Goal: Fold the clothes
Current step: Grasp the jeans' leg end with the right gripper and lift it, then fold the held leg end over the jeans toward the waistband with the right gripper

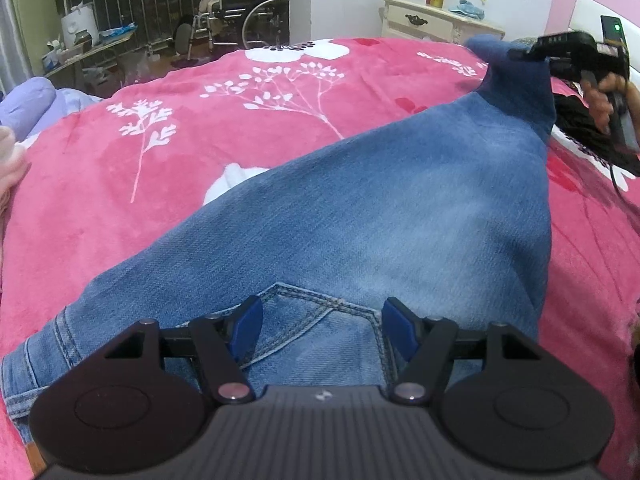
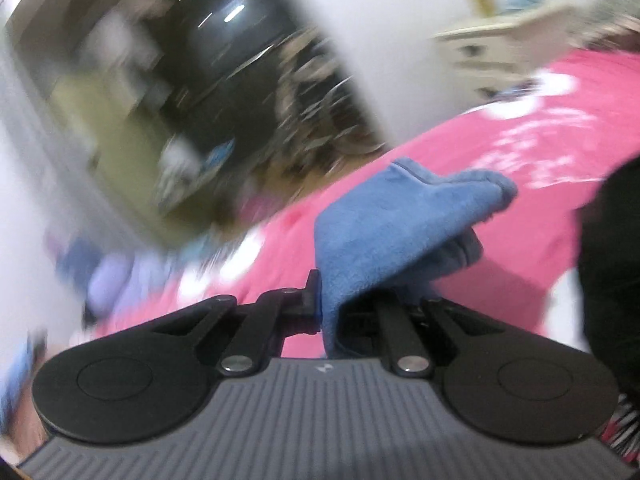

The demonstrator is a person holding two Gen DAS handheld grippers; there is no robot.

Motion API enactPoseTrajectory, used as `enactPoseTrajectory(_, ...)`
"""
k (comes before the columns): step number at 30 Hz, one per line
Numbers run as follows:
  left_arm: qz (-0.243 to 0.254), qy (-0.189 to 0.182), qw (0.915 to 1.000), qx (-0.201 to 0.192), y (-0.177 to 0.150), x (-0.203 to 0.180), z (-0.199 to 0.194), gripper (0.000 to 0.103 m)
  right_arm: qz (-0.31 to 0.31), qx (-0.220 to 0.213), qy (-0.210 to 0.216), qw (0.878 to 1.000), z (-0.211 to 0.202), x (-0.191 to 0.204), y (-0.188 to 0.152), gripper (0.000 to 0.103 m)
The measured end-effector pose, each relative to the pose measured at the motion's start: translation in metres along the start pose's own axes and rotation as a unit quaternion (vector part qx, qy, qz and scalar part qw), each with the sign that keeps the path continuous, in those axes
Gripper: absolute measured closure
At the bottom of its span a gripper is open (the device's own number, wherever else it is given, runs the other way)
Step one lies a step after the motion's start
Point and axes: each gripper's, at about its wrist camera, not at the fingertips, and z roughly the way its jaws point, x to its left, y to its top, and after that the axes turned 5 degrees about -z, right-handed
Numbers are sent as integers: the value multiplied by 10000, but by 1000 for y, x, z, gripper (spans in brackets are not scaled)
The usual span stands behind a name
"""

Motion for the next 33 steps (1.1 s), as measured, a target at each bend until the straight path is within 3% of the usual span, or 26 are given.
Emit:
enactPoseTrajectory(9, -72, 36, 10000, -49, -1, -1, 0, 35, -1021, 1198, 987, 9826, 9, 99, -72, 98)
enactPoseTrajectory(14, -111, 47, 9999, -91, -2, 0, 0, 35, -1420, 1183, 1116, 9764, -7, 137, -91, 98)
enactPoseTrajectory(23, -248, 34, 9996, -124, 1, 2, -5, 36, -1685, 1146, 1846, 9614, -25, 187, -100, 98)
enactPoseTrajectory(33, -678, 153, 9971, -307, -7, 20, -44, 37, -1852, 1155, 2491, 9435, -44, 237, -122, 98)
